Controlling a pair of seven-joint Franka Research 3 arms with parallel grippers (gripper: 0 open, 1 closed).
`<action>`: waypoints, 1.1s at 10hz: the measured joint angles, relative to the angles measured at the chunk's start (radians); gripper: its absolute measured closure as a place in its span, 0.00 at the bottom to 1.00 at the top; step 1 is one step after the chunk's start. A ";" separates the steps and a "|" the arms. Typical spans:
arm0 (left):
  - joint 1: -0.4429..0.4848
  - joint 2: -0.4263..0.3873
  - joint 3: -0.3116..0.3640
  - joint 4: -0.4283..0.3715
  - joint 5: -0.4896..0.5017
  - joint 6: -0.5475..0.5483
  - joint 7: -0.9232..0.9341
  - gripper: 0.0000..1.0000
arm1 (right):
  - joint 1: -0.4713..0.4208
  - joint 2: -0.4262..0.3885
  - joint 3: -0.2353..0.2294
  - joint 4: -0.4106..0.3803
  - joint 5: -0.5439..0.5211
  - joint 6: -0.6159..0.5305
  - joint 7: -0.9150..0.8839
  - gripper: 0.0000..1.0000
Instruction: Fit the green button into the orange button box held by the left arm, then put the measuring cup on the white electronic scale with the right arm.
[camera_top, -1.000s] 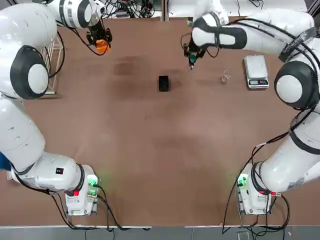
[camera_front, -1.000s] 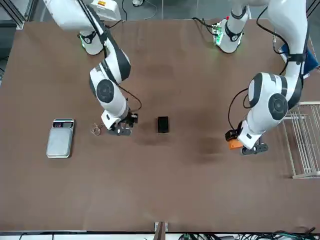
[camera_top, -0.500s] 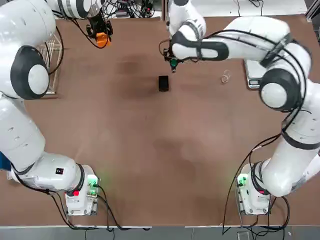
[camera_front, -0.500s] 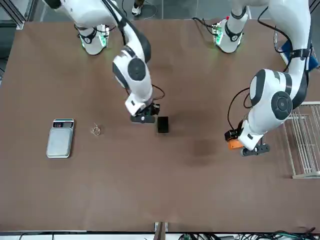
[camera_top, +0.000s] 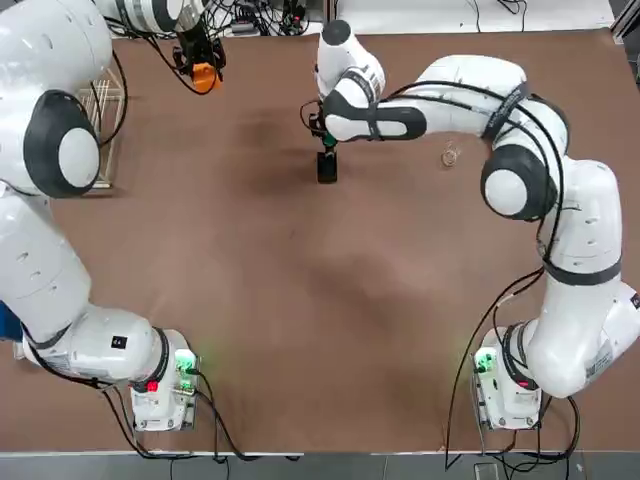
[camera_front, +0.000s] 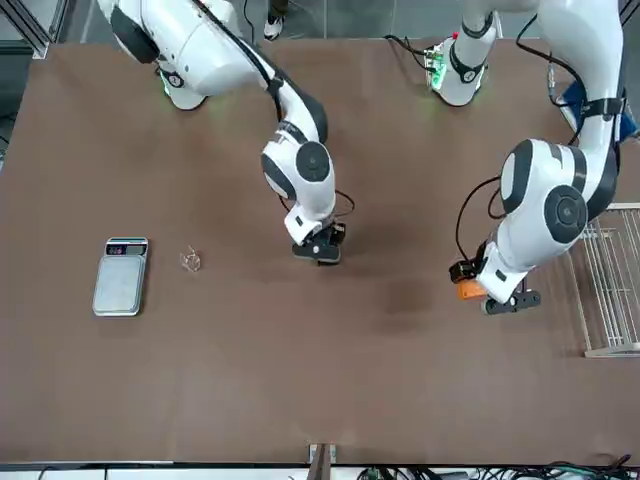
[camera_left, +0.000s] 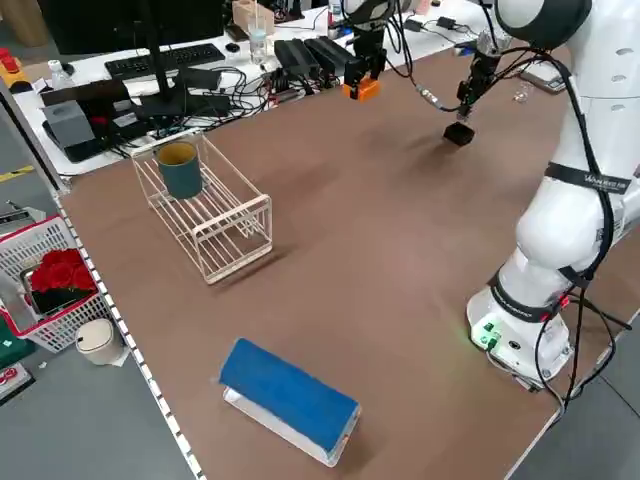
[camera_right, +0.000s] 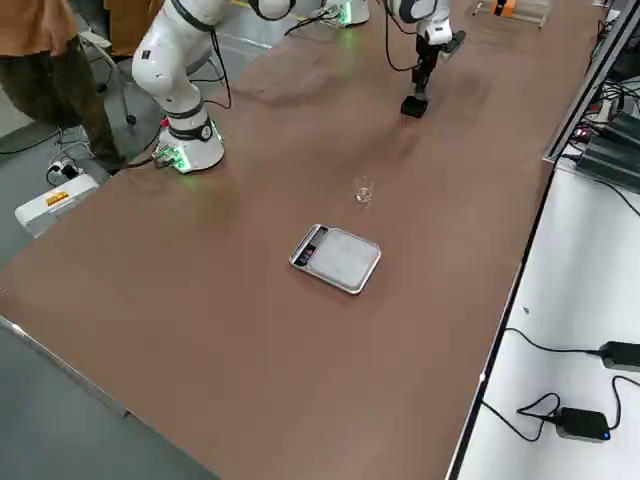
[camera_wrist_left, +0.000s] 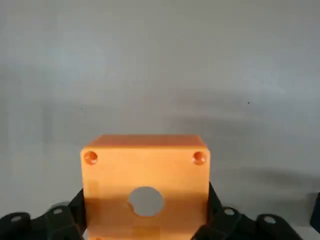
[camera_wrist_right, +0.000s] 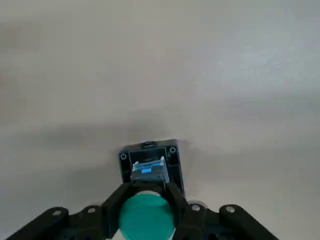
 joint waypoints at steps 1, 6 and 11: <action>0.000 0.003 0.000 0.001 0.000 0.000 0.000 0.14 | 0.006 0.012 0.000 0.003 -0.003 0.009 0.008 0.63; 0.000 0.005 0.000 0.002 0.000 0.000 -0.015 0.14 | 0.023 0.026 0.000 0.004 -0.005 0.009 0.048 0.63; 0.000 0.011 0.000 0.002 0.000 0.000 -0.017 0.14 | 0.024 0.049 0.000 0.004 -0.032 0.009 0.075 0.63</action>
